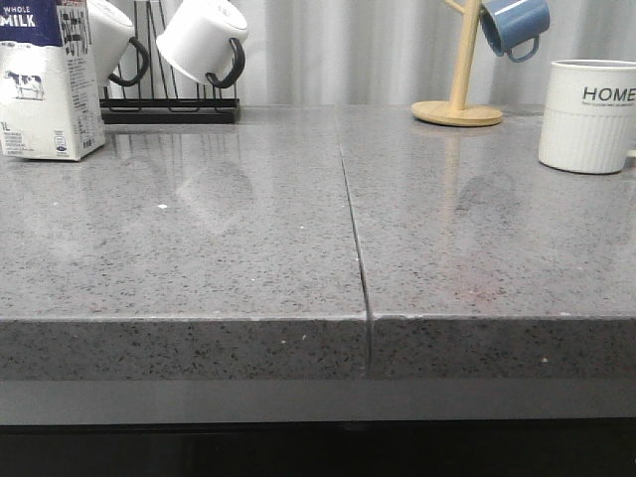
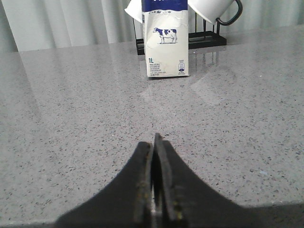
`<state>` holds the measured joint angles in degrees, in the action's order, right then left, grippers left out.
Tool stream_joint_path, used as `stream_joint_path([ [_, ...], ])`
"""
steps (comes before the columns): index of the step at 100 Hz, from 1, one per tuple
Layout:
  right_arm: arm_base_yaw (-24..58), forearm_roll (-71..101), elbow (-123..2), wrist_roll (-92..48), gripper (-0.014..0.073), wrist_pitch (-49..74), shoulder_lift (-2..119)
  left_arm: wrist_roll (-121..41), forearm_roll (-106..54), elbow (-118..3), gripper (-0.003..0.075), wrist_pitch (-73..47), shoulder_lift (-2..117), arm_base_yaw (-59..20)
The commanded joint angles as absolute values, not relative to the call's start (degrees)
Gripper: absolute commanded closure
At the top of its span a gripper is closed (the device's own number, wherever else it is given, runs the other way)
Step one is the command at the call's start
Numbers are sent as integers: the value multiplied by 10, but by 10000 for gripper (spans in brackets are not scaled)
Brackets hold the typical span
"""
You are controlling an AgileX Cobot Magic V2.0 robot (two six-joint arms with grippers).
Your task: Place milk next to cup
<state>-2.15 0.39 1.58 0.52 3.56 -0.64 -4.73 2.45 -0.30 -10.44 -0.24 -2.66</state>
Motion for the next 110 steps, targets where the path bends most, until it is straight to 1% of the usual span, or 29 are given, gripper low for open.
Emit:
stream_joint_path([
  [1,-22,0,10,0,661,-6,-16,-43,21,23,741,-62,-19,-23],
  [85,-22,0,5,0,661,0,-16,-43,21,23,741,-62,-19,-23],
  [110,-22,0,-48,0,661,82,-16,-43,21,23,741,-62,-19,-23],
])
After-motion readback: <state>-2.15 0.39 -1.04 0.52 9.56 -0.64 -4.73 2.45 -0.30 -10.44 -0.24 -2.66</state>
